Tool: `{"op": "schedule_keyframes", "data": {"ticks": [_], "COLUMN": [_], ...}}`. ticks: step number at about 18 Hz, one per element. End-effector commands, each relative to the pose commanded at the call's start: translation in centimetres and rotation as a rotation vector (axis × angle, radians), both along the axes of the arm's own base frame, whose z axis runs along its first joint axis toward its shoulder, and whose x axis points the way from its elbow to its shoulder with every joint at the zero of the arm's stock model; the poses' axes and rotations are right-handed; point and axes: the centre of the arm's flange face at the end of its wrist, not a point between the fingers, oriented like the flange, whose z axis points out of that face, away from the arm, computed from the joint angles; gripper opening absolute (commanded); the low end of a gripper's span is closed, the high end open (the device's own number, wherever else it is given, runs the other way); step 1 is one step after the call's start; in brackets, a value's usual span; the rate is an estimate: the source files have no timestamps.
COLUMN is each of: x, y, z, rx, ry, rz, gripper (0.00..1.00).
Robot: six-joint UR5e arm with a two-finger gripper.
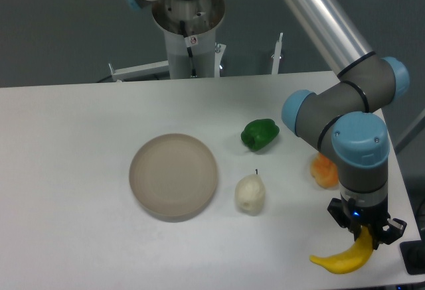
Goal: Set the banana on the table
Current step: 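Carry the held yellow banana with the gripper toward the pear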
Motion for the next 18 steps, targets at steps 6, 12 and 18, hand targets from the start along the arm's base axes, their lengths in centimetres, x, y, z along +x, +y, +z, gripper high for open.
{"op": "schedule_keyframes", "data": {"ticks": [6,12,18], "x": [0.2,1.7,5.7], "y": [-0.2,-0.2,1.7], "z": [0.0,0.6,0.5], "rx": [-0.003,0.02,0.096], "ry": [-0.003,-0.02,-0.08], "rz": [0.005,0.065,0.227], "gripper": [0.36,0.36,0.36]}}
